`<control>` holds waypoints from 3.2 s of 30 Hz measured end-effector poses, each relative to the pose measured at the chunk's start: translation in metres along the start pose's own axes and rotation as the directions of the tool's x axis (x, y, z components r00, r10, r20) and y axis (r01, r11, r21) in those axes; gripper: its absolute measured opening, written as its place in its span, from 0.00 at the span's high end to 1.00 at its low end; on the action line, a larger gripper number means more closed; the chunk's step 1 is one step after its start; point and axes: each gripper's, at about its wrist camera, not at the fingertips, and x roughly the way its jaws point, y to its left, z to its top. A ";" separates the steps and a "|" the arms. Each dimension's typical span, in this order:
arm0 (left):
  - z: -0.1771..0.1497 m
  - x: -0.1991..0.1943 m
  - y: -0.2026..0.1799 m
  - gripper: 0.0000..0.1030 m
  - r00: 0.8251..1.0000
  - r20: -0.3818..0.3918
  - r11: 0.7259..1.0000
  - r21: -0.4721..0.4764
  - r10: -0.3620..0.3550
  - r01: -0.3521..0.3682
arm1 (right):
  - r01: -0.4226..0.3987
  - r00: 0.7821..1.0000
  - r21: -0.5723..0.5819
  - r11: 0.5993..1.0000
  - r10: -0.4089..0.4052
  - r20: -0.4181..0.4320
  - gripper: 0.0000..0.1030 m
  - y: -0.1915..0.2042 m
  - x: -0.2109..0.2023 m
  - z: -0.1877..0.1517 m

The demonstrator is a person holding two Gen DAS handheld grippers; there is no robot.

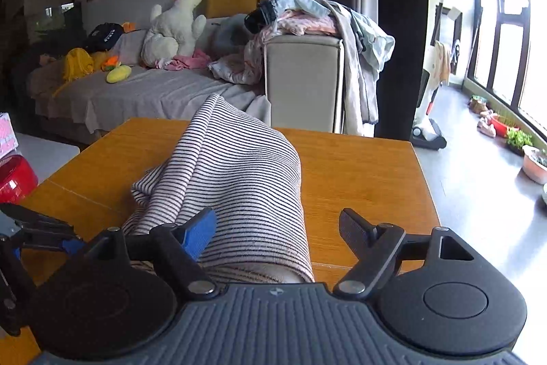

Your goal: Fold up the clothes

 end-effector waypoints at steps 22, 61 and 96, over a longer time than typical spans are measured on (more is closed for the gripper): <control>0.011 -0.008 0.031 0.37 0.988 0.055 0.981 -0.140 0.143 -0.134 | -0.053 0.998 -0.075 0.996 0.050 -0.044 0.32 0.017 -0.009 -0.052; -0.012 -0.011 0.016 0.48 0.988 0.082 0.988 -0.093 0.129 -0.121 | -0.106 0.990 0.075 0.992 0.112 -0.082 0.39 -0.002 0.029 -0.036; -0.019 -0.052 0.009 0.42 0.939 0.142 0.948 -0.109 0.312 -0.299 | -0.085 0.988 -0.168 0.982 0.104 0.113 0.26 0.067 -0.026 -0.008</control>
